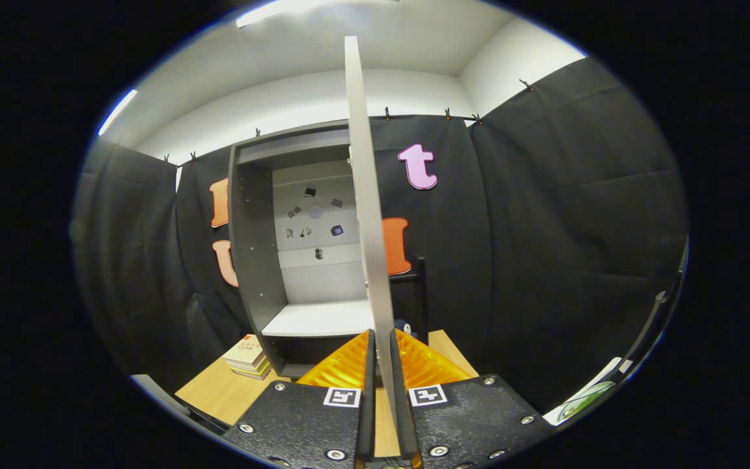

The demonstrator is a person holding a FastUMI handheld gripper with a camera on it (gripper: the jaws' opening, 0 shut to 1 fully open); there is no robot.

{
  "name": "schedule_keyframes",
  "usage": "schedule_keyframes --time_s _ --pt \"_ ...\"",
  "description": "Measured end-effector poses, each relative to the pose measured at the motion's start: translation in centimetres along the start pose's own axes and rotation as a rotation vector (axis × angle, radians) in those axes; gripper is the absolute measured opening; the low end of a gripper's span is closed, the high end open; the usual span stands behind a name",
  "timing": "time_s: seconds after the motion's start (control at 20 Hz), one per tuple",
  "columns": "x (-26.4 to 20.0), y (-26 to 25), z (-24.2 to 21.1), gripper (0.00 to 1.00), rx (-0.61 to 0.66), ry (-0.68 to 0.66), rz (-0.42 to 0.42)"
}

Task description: Open the shoe cabinet door, grab the shoes and put them into the shoe cabinet, then close the shoe cabinet door.

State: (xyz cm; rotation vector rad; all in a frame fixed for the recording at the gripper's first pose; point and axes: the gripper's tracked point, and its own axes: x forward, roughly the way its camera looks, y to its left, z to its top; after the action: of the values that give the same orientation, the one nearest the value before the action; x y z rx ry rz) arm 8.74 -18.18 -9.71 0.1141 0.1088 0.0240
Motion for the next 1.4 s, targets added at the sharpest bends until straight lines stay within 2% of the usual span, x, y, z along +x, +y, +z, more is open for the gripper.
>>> schedule_keyframes --time_s 0.25,0.45,0.7,0.8,1.0,1.4 --pt "0.2 4.9 -2.1 0.18 0.0 0.051 0.031" --pt "0.8 9.7 -5.6 0.3 0.048 0.12 0.08" --pt "0.9 14.2 -10.1 0.39 0.142 0.197 0.089" --pt "1.0 15.0 -11.8 0.44 0.136 0.218 0.068" --pt "0.8 16.2 -15.1 0.45 0.113 0.268 0.037" --pt "3.9 16.5 -23.3 0.46 0.162 0.388 0.052"
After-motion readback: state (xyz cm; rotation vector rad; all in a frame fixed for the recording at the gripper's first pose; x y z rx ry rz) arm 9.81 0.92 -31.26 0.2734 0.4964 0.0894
